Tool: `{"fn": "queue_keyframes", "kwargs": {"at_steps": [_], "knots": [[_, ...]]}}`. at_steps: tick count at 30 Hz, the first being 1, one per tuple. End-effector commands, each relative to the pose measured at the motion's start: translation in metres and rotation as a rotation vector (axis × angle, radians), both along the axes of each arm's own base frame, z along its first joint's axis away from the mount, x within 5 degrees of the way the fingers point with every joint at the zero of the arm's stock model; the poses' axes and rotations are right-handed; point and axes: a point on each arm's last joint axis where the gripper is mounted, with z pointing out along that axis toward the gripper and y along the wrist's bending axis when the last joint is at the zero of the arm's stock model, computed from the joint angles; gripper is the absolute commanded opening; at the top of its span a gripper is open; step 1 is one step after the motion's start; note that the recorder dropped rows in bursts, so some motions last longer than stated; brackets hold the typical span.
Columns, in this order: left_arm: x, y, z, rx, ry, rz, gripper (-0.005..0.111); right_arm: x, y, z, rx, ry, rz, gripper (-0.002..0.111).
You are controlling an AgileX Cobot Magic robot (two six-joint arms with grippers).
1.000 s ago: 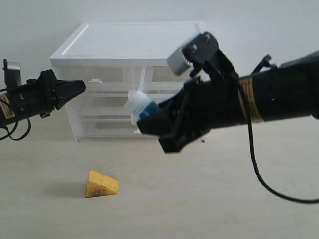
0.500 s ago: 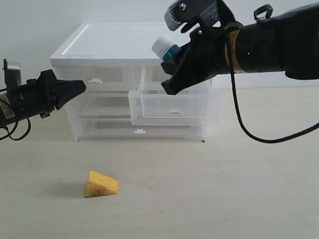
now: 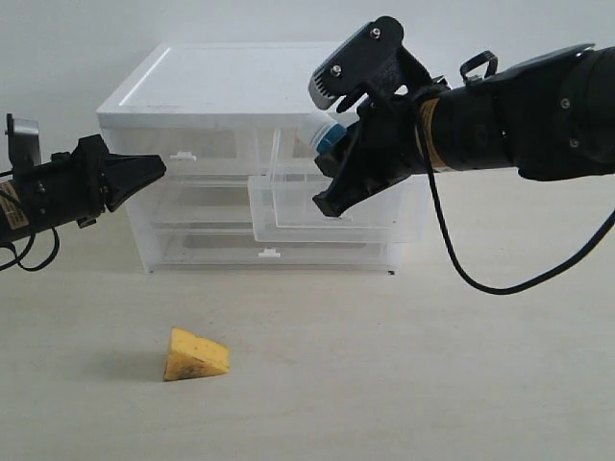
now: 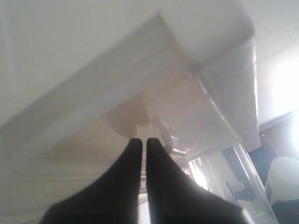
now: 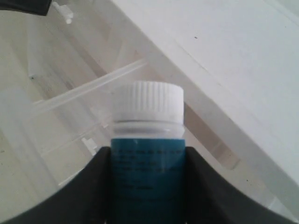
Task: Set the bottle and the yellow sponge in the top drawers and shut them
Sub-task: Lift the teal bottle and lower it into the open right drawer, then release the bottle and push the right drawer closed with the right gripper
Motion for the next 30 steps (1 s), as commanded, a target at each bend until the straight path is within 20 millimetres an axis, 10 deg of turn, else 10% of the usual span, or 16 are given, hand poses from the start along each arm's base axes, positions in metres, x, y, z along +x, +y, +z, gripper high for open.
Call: {"fn": "queue_keyframes", "kwargs": {"at_steps": [1, 12, 20, 27, 30], "knots": [[0.009, 0.006, 0.002, -0.008, 0.009, 0.094, 0.004, 0.000, 0.000, 0.004, 0.008, -0.010, -0.007, 0.051], [0.009, 0.006, 0.002, -0.008, 0.009, 0.094, 0.004, -0.002, -0.001, 0.011, 0.103, 0.034, -0.059, 0.065], [0.009, 0.006, 0.002, -0.008, 0.009, 0.094, 0.004, -0.034, -0.009, 0.057, 0.369, 0.098, -0.038, 0.064], [0.009, 0.006, 0.002, -0.008, 0.009, 0.094, 0.004, -0.060, -0.015, 0.030, 0.387, 0.247, -0.008, 0.006], [0.009, 0.006, 0.002, -0.008, 0.009, 0.094, 0.004, -0.064, -0.021, 0.006, 0.340, 0.294, -0.053, 0.000]]}}
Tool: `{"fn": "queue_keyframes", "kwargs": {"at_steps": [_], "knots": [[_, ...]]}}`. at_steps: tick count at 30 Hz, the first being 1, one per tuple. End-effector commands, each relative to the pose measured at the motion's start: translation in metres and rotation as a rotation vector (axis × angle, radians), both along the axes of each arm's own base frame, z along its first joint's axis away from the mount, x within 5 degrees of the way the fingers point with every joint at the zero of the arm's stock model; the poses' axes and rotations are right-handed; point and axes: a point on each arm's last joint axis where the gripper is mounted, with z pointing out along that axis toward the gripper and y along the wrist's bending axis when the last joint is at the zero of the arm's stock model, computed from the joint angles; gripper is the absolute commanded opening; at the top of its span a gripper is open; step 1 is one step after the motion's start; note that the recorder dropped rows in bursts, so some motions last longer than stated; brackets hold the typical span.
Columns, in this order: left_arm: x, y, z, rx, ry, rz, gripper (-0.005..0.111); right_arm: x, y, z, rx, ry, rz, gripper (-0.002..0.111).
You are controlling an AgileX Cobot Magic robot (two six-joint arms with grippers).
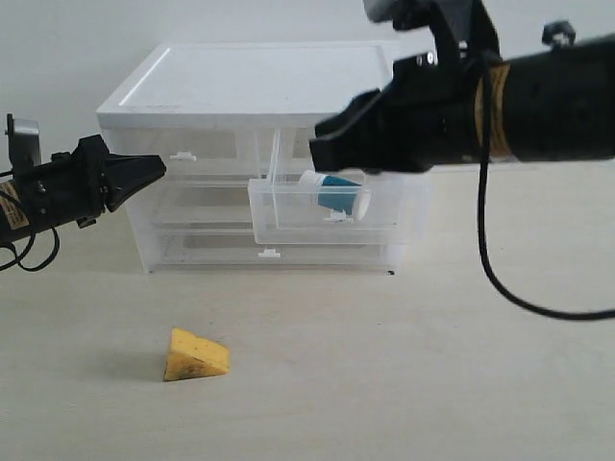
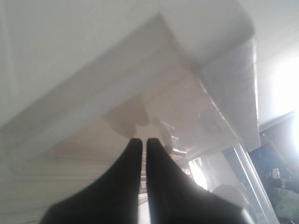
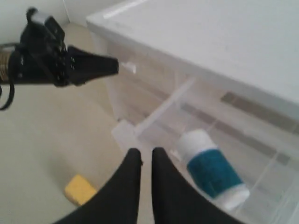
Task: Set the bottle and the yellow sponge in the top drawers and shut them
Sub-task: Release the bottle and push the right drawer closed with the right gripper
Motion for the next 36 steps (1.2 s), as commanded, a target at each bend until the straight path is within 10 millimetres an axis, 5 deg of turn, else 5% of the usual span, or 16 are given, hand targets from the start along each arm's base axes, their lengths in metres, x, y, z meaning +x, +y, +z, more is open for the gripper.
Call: {"fn": "queue_keyframes", "kwargs": {"at_steps": [1, 9, 24, 36], "knots": [[0.009, 0.006, 0.002, -0.011, 0.007, 0.092, 0.004, -0.008, -0.009, -0.035, -0.073, 0.082, -0.041, 0.000], [0.009, 0.006, 0.002, -0.011, 0.007, 0.092, 0.004, 0.006, -0.019, -0.076, -0.228, 0.128, -0.181, 0.000], [0.009, 0.006, 0.002, -0.011, 0.007, 0.092, 0.004, 0.050, -0.003, -0.052, -0.207, 0.030, -0.266, 0.000], [0.009, 0.006, 0.002, -0.011, 0.007, 0.092, 0.004, 0.086, 0.012, -0.062, -0.244, 0.003, -0.315, 0.000]]}}
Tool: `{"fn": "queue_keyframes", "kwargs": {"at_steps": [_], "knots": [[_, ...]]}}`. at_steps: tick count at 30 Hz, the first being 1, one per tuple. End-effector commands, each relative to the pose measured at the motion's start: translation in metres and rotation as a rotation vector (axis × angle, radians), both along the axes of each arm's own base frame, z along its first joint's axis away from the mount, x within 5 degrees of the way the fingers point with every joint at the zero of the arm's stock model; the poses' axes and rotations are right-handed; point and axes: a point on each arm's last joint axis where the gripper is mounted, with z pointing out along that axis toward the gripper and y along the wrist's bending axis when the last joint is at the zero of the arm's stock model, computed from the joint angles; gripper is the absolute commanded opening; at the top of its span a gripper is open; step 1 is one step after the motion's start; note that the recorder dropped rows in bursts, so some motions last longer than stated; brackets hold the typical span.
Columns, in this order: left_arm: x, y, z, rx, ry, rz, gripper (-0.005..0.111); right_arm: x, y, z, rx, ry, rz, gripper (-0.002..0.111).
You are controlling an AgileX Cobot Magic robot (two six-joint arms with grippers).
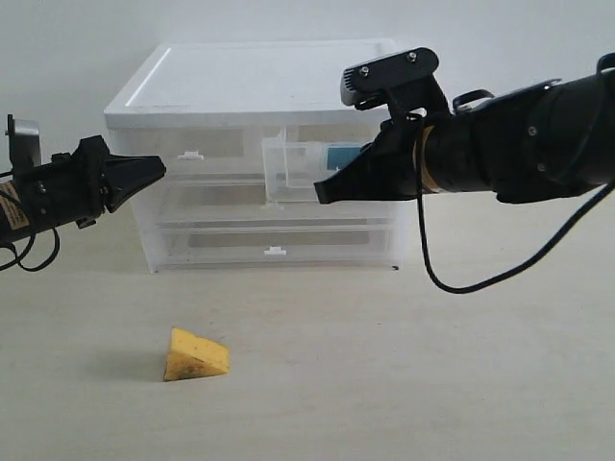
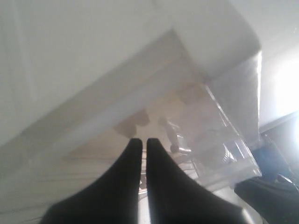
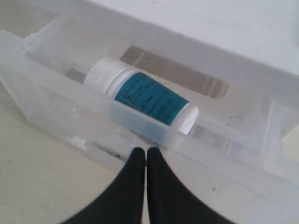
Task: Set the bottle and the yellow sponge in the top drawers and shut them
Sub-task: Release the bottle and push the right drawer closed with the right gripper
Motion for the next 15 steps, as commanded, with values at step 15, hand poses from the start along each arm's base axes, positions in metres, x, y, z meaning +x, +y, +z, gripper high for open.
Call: {"fn": "queue_keyframes", "kwargs": {"at_steps": [15], "knots": [[0.008, 0.006, 0.003, -0.015, 0.002, 0.086, 0.004, 0.034, 0.003, 0.004, -0.098, -0.107, -0.098, 0.000]]}}
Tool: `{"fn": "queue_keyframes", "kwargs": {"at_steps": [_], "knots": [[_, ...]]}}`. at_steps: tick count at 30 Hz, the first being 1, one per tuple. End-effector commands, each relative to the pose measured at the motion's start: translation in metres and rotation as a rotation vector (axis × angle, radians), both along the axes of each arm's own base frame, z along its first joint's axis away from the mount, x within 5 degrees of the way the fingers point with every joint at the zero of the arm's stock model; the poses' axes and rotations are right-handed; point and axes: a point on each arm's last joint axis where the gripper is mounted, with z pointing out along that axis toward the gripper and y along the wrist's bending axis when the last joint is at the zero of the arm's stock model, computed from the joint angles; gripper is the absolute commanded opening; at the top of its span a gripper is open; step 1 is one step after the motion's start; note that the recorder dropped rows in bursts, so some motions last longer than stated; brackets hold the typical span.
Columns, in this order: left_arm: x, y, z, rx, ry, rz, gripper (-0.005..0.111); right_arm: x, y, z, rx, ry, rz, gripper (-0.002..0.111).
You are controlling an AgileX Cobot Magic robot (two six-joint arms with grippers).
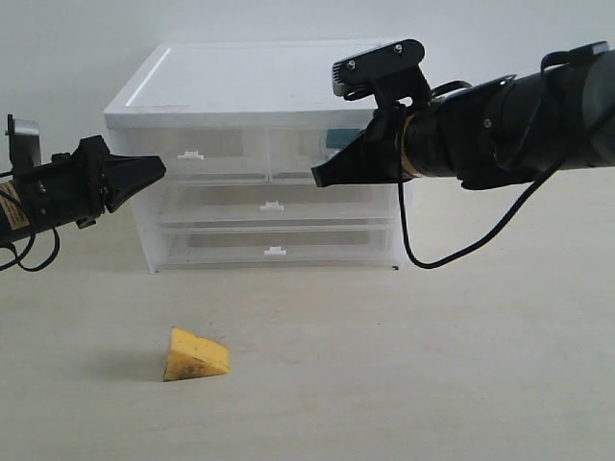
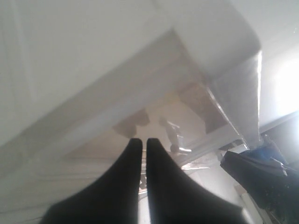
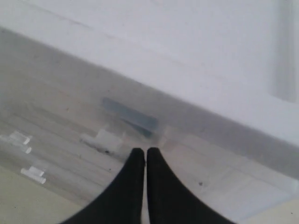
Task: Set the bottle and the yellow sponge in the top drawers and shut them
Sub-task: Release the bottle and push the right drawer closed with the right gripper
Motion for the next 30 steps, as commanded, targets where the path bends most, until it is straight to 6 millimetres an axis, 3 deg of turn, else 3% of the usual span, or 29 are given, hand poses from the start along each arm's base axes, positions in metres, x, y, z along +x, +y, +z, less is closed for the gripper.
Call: {"fn": "queue_keyframes", "kwargs": {"at_steps": [1, 9, 19, 24, 30], "knots": [[0.008, 0.006, 0.003, -0.015, 0.002, 0.086, 0.004, 0.006, -0.005, 0.009, -0.059, -0.067, -0.039, 0.000], [0.008, 0.006, 0.003, -0.015, 0.002, 0.086, 0.004, 0.011, -0.009, 0.016, -0.049, -0.107, -0.102, 0.000], [0.008, 0.006, 0.003, -0.015, 0.002, 0.086, 0.004, 0.003, 0.009, 0.012, 0.094, 0.002, 0.050, 0.000], [0.008, 0.006, 0.003, -0.017, 0.002, 0.090, 0.004, -0.002, 0.020, 0.003, 0.158, 0.080, 0.152, 0.000], [0.008, 0.006, 0.003, -0.016, 0.002, 0.088, 0.004, 0.010, 0.021, -0.016, 0.131, 0.101, 0.093, 0.000]]}}
